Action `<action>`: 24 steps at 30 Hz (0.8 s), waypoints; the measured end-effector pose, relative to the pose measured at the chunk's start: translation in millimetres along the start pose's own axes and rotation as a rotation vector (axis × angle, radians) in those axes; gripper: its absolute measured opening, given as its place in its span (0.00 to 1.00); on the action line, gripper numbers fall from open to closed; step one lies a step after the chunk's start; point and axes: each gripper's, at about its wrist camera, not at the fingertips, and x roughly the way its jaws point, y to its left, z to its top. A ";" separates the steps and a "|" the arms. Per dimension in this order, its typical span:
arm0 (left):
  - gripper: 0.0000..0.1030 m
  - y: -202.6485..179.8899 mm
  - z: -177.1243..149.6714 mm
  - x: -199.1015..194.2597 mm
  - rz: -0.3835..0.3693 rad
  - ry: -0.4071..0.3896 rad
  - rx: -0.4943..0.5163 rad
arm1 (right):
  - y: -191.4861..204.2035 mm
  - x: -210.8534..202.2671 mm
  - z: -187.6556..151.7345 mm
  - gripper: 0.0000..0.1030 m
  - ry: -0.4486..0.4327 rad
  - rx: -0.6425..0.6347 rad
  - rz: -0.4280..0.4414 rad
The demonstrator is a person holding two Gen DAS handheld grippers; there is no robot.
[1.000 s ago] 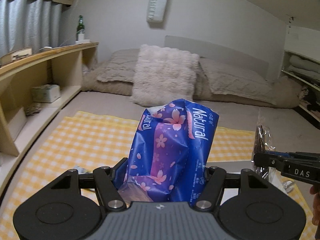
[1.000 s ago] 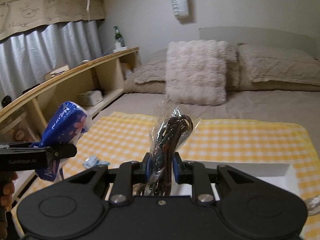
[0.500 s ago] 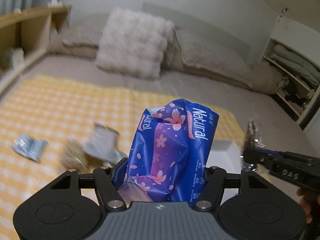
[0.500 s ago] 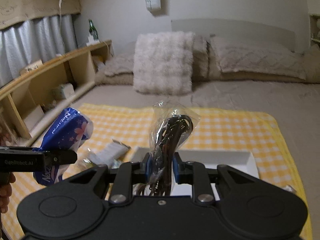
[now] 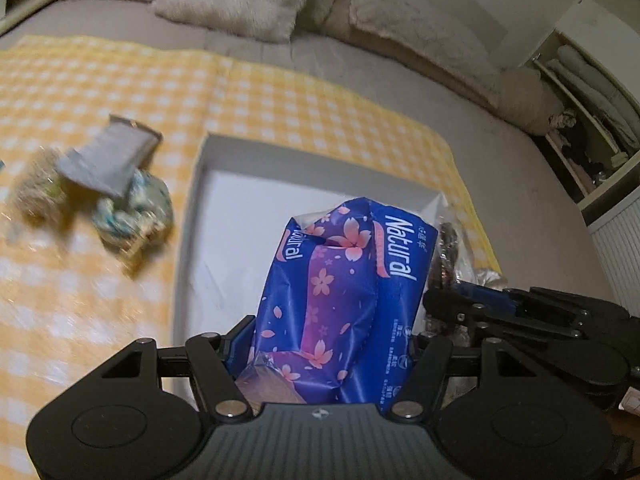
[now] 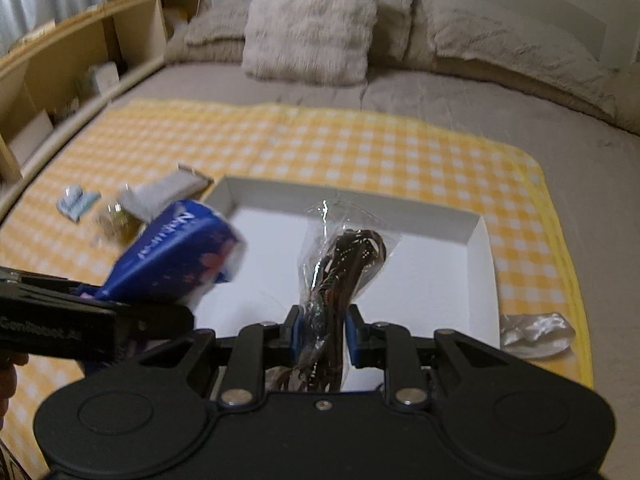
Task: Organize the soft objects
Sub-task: 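Lift and carry the tissue pack and bagged cable over the white box with both tools, then lower the tissue pack and bagged cable into the box and open both tools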
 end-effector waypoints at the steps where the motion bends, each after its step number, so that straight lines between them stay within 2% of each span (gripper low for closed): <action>1: 0.65 -0.7 -1.6 5.1 0.001 0.006 -0.001 | 0.2 3.0 -0.8 0.22 0.012 -0.009 0.000; 6: 0.68 -0.9 -5.8 23.4 0.023 0.034 0.001 | -2.5 16.4 -5.9 0.22 0.066 -0.033 -0.013; 10: 0.83 5.2 -5.4 30.5 0.047 0.061 -0.014 | -4.4 26.2 -8.1 0.24 0.094 -0.040 -0.007; 11: 0.86 7.0 -5.3 32.1 0.049 0.072 -0.014 | -4.3 28.2 -9.1 0.27 0.099 -0.041 -0.004; 14: 0.86 11.1 -5.9 32.7 0.054 0.082 0.004 | -3.6 31.6 -11.3 0.49 0.116 -0.048 -0.009; 15: 0.86 11.6 -6.6 31.2 0.055 0.084 0.011 | -3.7 31.4 -11.3 0.53 0.116 -0.050 -0.015; 19: 0.86 14.1 -6.4 26.0 0.064 0.083 0.037 | -9.1 28.8 -9.4 0.54 0.119 -0.003 0.012; 24: 0.86 14.1 -4.2 12.8 0.035 0.074 0.055 | -13.5 25.1 -7.6 0.44 0.113 0.033 0.021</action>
